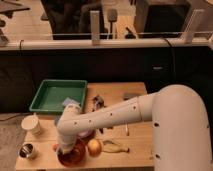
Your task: Wipe red bowl with towel
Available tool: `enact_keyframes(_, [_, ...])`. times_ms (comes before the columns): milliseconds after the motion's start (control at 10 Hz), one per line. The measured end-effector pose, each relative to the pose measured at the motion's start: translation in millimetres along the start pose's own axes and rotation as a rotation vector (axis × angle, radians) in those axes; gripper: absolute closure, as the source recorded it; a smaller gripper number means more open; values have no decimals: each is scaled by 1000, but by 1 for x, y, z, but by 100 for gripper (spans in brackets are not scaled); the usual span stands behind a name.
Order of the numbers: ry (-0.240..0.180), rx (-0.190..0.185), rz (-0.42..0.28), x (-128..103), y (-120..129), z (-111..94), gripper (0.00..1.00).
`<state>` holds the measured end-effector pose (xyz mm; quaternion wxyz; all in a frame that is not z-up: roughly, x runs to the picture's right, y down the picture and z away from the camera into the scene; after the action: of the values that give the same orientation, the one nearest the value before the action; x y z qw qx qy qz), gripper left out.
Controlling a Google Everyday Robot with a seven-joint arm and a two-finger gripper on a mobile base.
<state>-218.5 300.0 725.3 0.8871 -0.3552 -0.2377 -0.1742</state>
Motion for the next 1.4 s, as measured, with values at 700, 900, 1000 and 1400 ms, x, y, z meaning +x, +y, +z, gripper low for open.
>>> enact_keyframes(700, [36,-102,54,-1,40,17,98])
enact_keyframes(900, [72,-111,92,12,52,15,98])
enact_keyframes(1000, [84,-114,104,17,54,14,98])
enact_keyframes(1400, [146,-120,147,40,54,10,98])
